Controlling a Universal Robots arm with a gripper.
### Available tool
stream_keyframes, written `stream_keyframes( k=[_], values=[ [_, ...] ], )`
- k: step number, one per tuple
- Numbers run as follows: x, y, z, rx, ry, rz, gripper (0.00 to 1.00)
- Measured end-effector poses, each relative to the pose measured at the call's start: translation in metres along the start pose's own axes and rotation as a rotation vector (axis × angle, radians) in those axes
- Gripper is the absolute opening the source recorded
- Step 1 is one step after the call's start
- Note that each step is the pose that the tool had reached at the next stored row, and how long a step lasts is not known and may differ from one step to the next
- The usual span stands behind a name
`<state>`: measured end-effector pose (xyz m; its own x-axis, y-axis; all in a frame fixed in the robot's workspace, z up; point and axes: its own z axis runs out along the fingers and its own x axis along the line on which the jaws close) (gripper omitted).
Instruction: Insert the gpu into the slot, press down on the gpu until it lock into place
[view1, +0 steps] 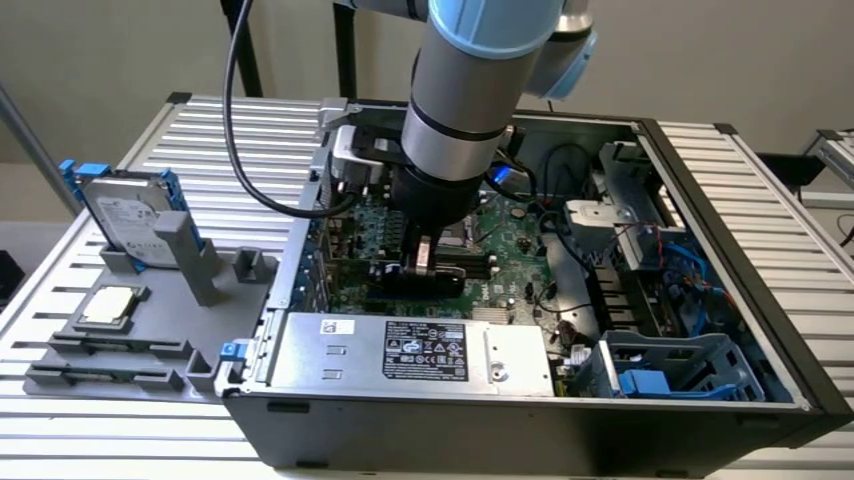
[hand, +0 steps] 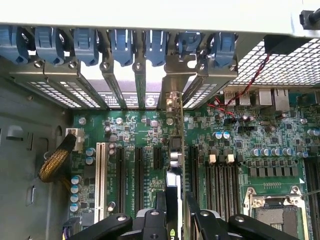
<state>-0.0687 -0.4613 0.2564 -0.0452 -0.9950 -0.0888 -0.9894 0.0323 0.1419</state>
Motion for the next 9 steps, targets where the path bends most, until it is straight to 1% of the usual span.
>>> stream_keyframes(
  k=[8,9],
  values=[
    [0.0002,-0.0009,0.0028,0.0000,-0.0005,0.000,0.26],
    [0.0000,-0.0006,0.0040,-0.0002,-0.0039,0.000,0.26]
  ],
)
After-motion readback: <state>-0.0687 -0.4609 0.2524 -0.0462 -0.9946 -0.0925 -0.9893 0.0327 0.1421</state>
